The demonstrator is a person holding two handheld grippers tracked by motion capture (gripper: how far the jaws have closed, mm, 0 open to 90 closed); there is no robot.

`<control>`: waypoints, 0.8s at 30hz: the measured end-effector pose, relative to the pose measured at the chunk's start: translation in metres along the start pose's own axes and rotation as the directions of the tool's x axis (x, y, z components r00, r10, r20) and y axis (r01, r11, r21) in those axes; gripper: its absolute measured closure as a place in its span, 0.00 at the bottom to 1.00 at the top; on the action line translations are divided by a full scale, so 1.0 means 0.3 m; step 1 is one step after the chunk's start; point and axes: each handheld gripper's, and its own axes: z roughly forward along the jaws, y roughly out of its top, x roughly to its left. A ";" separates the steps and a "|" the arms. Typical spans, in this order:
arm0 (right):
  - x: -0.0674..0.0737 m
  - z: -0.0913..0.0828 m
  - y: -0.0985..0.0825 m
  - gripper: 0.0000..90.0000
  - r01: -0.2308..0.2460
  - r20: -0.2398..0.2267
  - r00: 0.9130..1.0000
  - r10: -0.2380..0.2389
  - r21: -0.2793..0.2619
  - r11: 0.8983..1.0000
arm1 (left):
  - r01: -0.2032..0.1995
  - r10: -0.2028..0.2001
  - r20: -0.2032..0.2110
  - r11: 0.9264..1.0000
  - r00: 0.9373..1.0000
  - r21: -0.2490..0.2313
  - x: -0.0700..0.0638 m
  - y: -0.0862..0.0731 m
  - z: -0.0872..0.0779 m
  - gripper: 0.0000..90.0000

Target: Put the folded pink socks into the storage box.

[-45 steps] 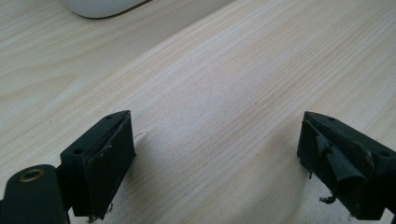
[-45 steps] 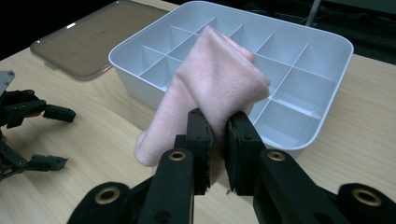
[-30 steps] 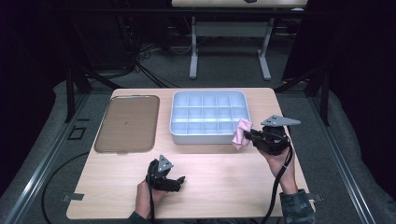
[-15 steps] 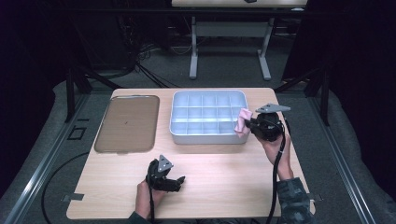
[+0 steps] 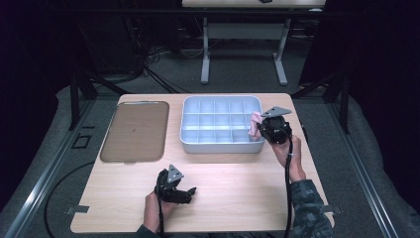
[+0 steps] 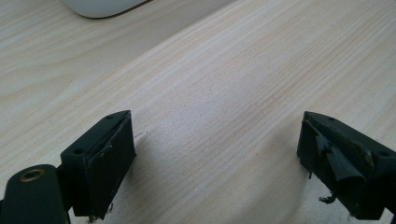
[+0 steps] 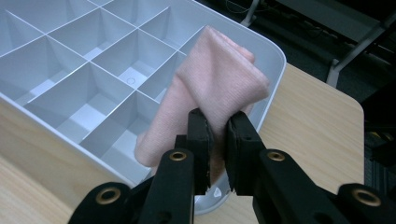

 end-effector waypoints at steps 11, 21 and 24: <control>0.021 0.070 -0.017 0.90 0.063 0.042 0.997 -0.065 0.053 0.997 | 0.001 -0.001 -0.002 1.000 1.000 0.000 0.000 0.000 0.000 0.12; 0.017 0.128 -0.037 0.90 0.068 -0.010 0.998 -0.067 0.160 0.985 | 0.005 -0.005 -0.005 1.000 1.000 -0.001 0.000 0.002 0.002 0.12; 0.013 0.141 -0.043 0.90 0.069 -0.019 0.998 -0.066 0.189 0.980 | 0.004 -0.004 -0.005 1.000 1.000 -0.001 0.000 0.002 0.003 0.12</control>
